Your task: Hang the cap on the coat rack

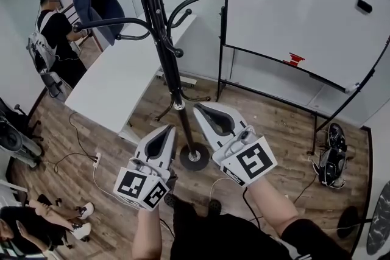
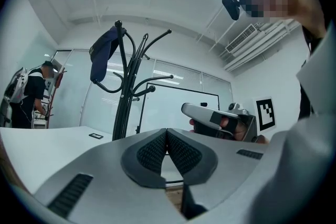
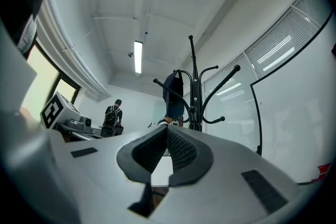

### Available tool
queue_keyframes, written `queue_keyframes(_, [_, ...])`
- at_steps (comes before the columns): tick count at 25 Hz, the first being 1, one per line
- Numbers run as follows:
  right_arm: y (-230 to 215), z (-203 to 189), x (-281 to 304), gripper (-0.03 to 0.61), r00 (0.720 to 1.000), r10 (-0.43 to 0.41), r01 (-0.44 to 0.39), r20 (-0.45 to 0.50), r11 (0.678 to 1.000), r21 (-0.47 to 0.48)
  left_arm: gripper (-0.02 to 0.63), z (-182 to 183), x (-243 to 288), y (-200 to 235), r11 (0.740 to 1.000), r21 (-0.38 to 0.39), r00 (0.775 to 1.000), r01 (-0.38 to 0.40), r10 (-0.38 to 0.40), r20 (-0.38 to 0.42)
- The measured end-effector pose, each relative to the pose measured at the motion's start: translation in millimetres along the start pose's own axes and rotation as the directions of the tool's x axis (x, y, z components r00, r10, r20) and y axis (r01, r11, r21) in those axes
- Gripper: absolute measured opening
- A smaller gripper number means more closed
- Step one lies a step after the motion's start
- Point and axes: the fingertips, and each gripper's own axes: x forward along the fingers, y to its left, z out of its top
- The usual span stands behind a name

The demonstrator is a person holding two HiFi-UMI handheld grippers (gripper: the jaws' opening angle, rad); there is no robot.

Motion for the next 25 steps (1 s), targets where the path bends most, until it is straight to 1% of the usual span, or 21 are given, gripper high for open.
queue_keyframes(6, [-0.1,-24.0,-17.8,0.031,0.998,-0.015,0.017,-0.062,1.000,0.024,0.015,-6.4,-0.4,-1.8,1.000,-0.024,1.000,-0.007,0.007,-0.001])
queue_keyframes(12, [-2.1,-44.2,-24.1,0.030,0.994,-0.020,0.027,-0.110,0.998,0.062,0.015,-10.4,3.9,2.3,1.000,-0.017,1.000,-0.016,0.015,-0.016])
queue_keyframes(15, [-1.0,-46.3,-24.8,0.030,0.993,-0.009,0.017,-0.115,0.997,0.073,0.015,-11.1,3.9,2.0,1.000,-0.011,1.000,-0.018,0.017,-0.019])
queue_keyframes(25, [-2.0,-44.5,-24.0,0.031,0.992,0.003,0.005,-0.123,0.998,0.065,0.015,-8.9,5.2,2.9,1.000,-0.006,1.000,-0.016,0.016,-0.024])
